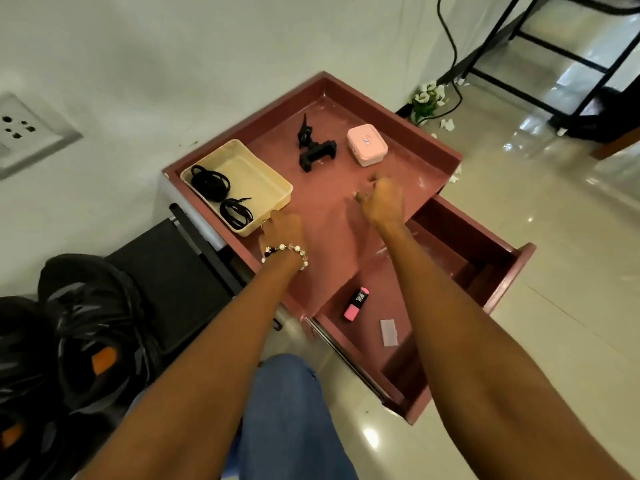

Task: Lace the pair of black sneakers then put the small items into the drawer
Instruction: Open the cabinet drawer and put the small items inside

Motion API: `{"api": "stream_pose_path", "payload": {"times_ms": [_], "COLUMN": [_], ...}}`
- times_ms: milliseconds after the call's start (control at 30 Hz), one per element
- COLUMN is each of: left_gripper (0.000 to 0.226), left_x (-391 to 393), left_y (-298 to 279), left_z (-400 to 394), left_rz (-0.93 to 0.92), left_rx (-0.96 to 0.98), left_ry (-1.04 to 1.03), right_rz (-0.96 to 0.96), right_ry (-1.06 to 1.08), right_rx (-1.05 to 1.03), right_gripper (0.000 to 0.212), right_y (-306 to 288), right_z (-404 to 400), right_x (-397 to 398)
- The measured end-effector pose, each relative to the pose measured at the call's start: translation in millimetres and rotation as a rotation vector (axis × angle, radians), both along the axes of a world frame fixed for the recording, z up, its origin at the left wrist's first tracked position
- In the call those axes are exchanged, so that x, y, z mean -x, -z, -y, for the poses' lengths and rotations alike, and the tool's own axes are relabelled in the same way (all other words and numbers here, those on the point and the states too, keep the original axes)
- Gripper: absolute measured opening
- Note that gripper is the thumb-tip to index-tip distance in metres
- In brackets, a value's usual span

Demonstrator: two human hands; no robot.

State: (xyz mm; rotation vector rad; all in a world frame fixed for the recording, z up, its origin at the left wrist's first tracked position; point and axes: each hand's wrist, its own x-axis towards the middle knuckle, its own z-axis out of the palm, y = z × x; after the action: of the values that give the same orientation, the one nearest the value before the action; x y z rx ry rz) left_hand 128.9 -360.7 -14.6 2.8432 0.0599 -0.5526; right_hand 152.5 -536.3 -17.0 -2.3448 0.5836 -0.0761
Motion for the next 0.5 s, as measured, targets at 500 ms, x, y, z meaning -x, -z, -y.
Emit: {"api": "stream_pose_path", "payload": {"times_ms": [500], "left_gripper": [0.02], "left_x": [-52], "left_y": [44], "left_z": [6], "left_rz": [0.312], "left_rx": [0.075], "left_ry": [0.119], "right_rz": [0.014], "right_ry": [0.091], "right_rx": [0.149], "right_gripper": [0.065], "right_y": [18], "right_z": [7], "right_x": [-72]}}
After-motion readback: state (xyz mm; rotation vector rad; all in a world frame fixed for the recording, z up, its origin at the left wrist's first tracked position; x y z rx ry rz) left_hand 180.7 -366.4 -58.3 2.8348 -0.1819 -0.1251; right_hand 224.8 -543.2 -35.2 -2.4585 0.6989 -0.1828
